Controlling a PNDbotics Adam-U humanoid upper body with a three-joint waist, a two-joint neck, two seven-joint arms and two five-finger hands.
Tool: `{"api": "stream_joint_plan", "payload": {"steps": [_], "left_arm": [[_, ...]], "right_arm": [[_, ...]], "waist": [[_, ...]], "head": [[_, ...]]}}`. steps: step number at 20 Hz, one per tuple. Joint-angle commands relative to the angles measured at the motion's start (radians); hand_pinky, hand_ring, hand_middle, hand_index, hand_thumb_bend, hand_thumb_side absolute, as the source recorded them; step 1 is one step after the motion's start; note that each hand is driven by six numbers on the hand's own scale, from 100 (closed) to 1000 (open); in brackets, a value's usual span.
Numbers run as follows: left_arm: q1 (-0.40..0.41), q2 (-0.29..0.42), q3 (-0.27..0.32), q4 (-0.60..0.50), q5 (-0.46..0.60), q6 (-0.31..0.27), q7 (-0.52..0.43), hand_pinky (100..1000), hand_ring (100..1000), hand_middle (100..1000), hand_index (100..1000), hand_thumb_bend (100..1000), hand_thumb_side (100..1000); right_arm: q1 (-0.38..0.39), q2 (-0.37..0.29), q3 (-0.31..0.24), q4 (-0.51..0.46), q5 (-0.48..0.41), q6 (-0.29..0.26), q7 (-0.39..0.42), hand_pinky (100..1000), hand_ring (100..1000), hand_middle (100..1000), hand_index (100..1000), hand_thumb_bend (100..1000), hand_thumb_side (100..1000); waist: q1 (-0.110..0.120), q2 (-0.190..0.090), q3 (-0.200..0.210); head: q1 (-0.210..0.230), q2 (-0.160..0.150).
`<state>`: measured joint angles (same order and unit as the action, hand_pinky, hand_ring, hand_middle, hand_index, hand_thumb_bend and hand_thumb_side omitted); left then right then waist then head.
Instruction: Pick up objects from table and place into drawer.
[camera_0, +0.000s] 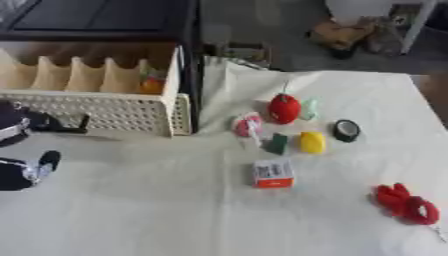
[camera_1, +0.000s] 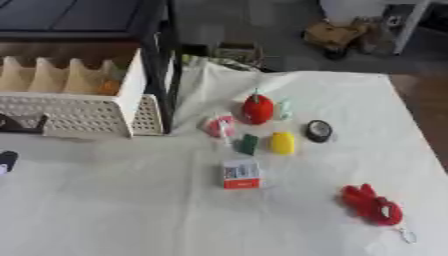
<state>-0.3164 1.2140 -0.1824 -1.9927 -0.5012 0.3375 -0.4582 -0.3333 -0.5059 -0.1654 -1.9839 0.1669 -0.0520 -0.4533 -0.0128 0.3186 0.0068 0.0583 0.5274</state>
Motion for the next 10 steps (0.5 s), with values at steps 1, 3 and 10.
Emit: {"api": "stream_joint_plan", "payload": {"steps": [1, 3, 10], "left_arm": [[-0.008, 0.028, 0.001, -0.007, 0.031, 0.006, 0.033, 100, 100, 100, 662, 105, 408], [-0.01, 0.027, 0.003, -0.007, 0.04, 0.011, 0.05, 100, 100, 100, 643, 101, 425], [-0.039, 0.019, 0.003, -0.007, 0.112, 0.007, 0.13, 100, 100, 100, 600, 105, 408]], "right_arm": [[-0.005, -0.018, -0.01, -0.016, 0.006, 0.001, -0.005, 828, 624, 631, 817, 100, 837], [-0.004, -0.017, -0.01, -0.016, 0.006, 0.001, -0.005, 828, 623, 631, 817, 100, 834], [-0.005, -0.016, -0.009, -0.016, 0.006, 0.001, -0.002, 828, 623, 629, 816, 100, 838]], "waist": [[0.0, -0.019, 0.0], [0.001, -0.019, 0.0], [0.001, -0.018, 0.0]], "head": [[-0.001, 0.002], [-0.001, 0.002], [0.002, 0.002]]}}
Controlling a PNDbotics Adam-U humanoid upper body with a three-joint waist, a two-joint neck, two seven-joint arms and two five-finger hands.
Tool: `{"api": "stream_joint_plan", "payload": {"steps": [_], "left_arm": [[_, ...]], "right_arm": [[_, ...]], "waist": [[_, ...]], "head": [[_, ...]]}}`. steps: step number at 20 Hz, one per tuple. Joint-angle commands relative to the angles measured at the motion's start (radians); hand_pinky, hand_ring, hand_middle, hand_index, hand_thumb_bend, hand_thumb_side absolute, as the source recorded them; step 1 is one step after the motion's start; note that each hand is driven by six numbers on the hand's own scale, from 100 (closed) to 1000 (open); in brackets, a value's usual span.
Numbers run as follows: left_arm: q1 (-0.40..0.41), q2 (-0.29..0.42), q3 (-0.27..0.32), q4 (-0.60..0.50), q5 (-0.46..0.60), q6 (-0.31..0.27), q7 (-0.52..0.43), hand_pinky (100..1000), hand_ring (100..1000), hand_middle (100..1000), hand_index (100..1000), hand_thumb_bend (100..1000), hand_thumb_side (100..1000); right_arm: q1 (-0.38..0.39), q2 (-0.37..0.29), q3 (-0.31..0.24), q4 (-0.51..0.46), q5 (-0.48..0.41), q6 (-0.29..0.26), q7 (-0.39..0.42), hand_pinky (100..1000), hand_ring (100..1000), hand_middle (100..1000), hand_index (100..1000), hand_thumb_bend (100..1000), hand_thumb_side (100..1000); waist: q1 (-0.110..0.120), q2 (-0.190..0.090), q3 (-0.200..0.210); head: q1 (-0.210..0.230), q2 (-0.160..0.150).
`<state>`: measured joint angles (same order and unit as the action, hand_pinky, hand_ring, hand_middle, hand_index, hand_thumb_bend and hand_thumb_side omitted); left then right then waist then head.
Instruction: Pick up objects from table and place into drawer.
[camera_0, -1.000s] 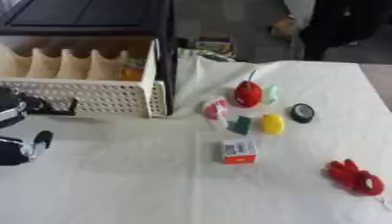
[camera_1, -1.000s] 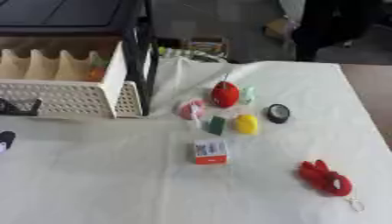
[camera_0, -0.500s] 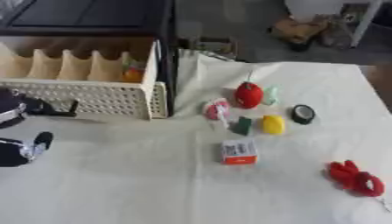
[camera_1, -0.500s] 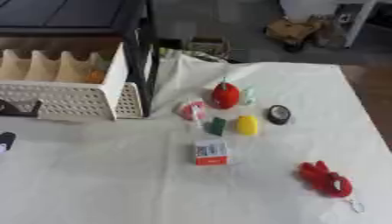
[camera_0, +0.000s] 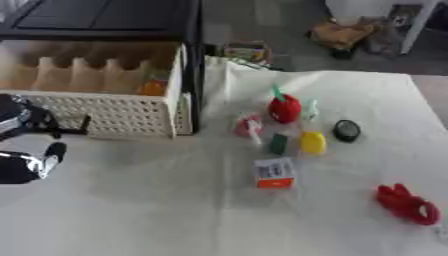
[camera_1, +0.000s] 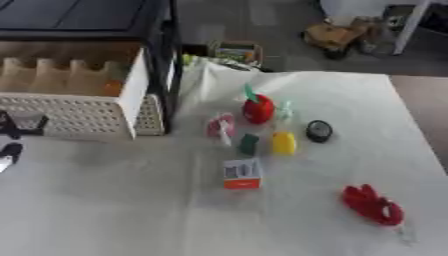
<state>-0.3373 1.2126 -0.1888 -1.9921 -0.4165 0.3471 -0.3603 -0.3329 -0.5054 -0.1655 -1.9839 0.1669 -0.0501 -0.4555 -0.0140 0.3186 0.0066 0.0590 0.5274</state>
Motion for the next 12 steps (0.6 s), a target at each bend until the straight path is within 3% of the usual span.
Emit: {"api": "stream_joint_plan", "payload": {"steps": [1, 3, 6, 12], "left_arm": [[-0.019, 0.022, 0.009, -0.008, 0.033, -0.002, 0.04, 100, 100, 100, 602, 105, 408], [-0.016, 0.025, 0.01, -0.008, 0.029, 0.001, 0.043, 100, 100, 100, 704, 105, 408], [-0.013, 0.025, 0.015, -0.008, 0.008, 0.0, 0.038, 100, 100, 100, 707, 105, 408], [-0.009, 0.023, 0.027, -0.008, -0.031, -0.021, 0.032, 100, 100, 100, 808, 105, 408]], "right_arm": [[-0.005, -0.017, -0.009, -0.016, 0.007, -0.001, 0.0, 828, 623, 629, 815, 100, 839], [-0.005, -0.017, -0.009, -0.016, 0.007, -0.001, 0.001, 828, 623, 629, 815, 100, 839], [-0.005, -0.016, -0.009, -0.016, 0.006, -0.001, 0.002, 828, 623, 628, 815, 100, 839], [-0.004, -0.015, -0.01, -0.016, 0.002, 0.0, 0.002, 828, 623, 627, 815, 100, 840]], "waist": [[0.002, -0.018, 0.0], [0.003, -0.018, 0.0], [0.002, -0.018, 0.001], [0.001, -0.019, 0.003]], "head": [[0.002, 0.002], [0.002, 0.002], [0.0, 0.003], [-0.003, 0.003]]}}
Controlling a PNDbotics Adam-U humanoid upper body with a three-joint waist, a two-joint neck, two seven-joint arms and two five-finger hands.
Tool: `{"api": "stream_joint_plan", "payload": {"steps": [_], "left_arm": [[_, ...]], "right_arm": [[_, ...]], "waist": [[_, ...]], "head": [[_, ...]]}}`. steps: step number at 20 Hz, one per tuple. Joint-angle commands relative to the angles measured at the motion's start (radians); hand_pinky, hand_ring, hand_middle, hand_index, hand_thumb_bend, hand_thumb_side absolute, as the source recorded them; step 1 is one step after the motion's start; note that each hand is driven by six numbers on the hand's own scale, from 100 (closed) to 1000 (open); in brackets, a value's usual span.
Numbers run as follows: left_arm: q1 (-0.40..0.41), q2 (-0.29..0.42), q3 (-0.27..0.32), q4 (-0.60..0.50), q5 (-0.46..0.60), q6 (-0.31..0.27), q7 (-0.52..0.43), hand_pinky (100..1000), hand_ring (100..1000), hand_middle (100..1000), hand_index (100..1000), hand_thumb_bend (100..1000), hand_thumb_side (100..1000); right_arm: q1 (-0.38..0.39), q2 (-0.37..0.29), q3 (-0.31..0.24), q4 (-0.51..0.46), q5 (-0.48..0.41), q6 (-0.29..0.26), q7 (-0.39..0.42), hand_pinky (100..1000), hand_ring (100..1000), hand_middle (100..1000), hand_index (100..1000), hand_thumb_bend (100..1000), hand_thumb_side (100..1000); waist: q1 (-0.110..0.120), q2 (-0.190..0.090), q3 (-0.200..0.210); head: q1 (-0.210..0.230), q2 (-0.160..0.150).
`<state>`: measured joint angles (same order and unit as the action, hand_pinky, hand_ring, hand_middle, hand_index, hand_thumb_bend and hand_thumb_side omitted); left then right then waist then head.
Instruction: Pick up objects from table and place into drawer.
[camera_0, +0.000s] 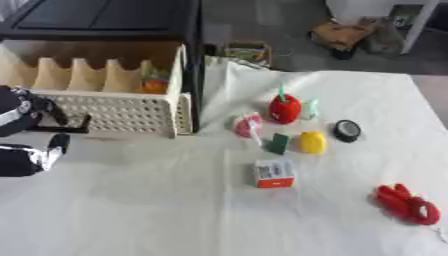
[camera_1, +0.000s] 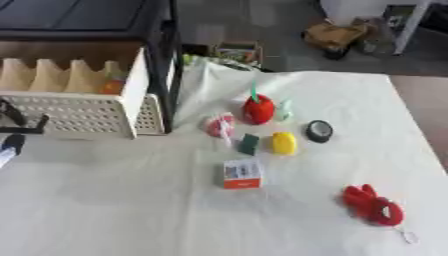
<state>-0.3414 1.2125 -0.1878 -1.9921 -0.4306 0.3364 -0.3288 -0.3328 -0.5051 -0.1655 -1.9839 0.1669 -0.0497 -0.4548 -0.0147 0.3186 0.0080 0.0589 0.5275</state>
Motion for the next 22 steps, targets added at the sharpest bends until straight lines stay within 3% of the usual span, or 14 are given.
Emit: {"api": "stream_joint_plan", "payload": {"steps": [1, 15, 22], "left_arm": [[-0.005, 0.023, 0.028, -0.008, -0.022, -0.014, 0.002, 100, 100, 100, 830, 105, 408], [-0.015, 0.013, 0.071, -0.008, -0.02, -0.065, 0.031, 100, 100, 100, 809, 105, 408], [-0.046, -0.015, 0.133, -0.008, 0.045, -0.102, 0.098, 100, 100, 100, 783, 105, 408]], "right_arm": [[-0.004, -0.015, -0.01, -0.016, 0.002, 0.0, 0.001, 828, 622, 627, 815, 100, 840], [0.0, -0.014, -0.014, -0.016, 0.002, 0.002, -0.002, 828, 623, 627, 815, 100, 841], [0.005, -0.015, -0.018, -0.016, 0.005, 0.003, -0.008, 829, 623, 627, 815, 100, 842]], "waist": [[0.001, -0.019, 0.002], [-0.001, -0.021, 0.006], [-0.004, -0.022, 0.014]], "head": [[-0.003, 0.003], [-0.011, 0.002], [-0.021, 0.006]]}}
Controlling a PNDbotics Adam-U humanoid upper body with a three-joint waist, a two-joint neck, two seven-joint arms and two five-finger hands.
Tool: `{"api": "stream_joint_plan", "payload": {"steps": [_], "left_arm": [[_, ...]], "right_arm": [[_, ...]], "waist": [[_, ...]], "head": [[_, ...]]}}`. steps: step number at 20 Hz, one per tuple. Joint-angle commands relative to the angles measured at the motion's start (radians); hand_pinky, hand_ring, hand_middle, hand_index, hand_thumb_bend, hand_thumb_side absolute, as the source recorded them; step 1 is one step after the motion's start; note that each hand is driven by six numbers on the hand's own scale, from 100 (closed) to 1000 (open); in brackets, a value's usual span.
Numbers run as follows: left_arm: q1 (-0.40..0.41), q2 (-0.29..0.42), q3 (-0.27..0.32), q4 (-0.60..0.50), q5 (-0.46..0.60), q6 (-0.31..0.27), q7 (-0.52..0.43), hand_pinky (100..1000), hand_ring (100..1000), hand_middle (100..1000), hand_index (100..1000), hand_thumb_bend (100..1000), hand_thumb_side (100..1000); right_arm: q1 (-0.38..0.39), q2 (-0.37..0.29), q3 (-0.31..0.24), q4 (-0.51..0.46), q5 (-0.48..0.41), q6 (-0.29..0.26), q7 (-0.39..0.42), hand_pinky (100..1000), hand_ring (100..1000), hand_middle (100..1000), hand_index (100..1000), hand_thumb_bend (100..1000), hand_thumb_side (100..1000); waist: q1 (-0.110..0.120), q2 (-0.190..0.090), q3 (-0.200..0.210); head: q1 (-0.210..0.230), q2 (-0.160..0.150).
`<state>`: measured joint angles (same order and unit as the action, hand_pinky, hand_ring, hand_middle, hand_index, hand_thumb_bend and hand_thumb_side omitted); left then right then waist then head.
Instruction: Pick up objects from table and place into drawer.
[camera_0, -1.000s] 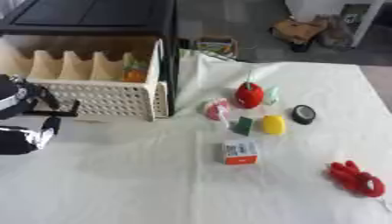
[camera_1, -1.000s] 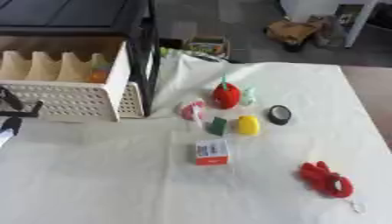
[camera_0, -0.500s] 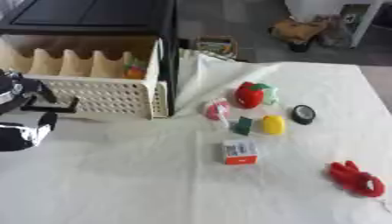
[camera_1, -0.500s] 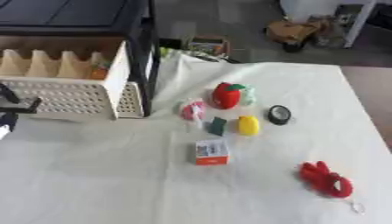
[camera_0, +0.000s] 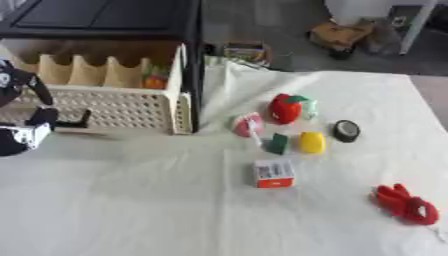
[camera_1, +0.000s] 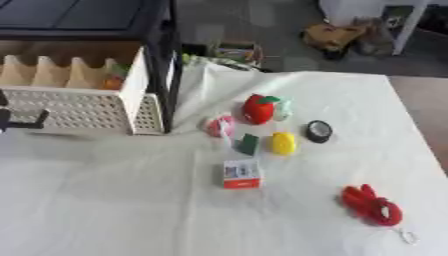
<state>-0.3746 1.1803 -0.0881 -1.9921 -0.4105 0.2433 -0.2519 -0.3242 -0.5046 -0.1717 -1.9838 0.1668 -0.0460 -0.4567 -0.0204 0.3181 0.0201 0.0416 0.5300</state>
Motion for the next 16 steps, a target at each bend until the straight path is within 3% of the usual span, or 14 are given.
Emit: {"api": "stream_joint_plan", "payload": {"steps": [1, 11, 16], "left_arm": [[-0.013, 0.015, 0.039, -0.008, 0.034, -0.012, 0.025, 100, 100, 100, 772, 105, 408], [-0.035, -0.023, 0.112, -0.008, 0.132, -0.045, 0.11, 100, 100, 100, 663, 105, 408], [-0.062, -0.052, 0.148, -0.008, 0.207, -0.049, 0.178, 100, 100, 100, 655, 100, 302]], "right_arm": [[-0.003, -0.016, -0.012, -0.016, 0.005, 0.0, -0.006, 829, 623, 627, 815, 100, 842], [-0.001, -0.024, -0.018, -0.016, 0.013, 0.006, -0.015, 827, 624, 628, 815, 100, 841], [-0.008, -0.043, -0.012, -0.016, 0.015, 0.011, -0.012, 826, 625, 629, 815, 100, 843]], "waist": [[0.001, -0.021, 0.002], [-0.002, -0.022, 0.012], [-0.005, -0.023, 0.017]], "head": [[-0.006, 0.005], [-0.049, 0.011], [-0.079, 0.013]]}}
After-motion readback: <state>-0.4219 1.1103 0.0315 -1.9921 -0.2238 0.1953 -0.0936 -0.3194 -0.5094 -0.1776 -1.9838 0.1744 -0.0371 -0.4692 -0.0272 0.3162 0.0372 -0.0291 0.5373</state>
